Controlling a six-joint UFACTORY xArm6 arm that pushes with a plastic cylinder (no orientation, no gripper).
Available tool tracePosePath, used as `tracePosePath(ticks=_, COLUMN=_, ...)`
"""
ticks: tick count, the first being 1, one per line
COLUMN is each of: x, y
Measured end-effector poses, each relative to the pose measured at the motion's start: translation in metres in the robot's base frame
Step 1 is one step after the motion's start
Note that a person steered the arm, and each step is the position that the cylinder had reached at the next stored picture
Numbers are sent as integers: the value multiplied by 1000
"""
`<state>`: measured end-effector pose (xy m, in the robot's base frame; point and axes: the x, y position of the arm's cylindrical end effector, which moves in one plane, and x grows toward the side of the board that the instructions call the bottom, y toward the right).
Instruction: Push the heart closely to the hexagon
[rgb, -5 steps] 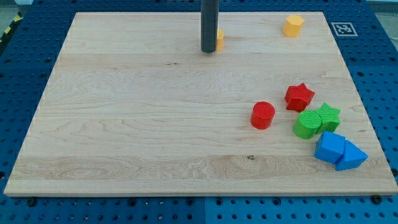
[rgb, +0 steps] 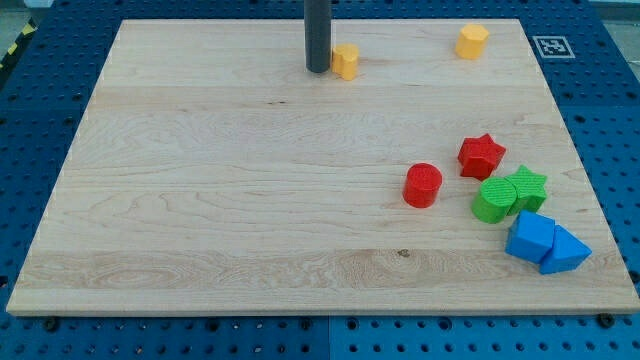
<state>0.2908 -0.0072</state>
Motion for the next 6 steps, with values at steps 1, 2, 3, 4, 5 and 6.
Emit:
tracePosePath(ticks=1, x=-6, y=0)
tracePosePath(ticks=2, x=-4, y=24)
tracePosePath(ticks=3, x=-4, y=69)
tracePosePath(ticks=4, x=12, y=81)
tracePosePath(ticks=5, x=20, y=101)
tracePosePath(ticks=6, x=27, y=135)
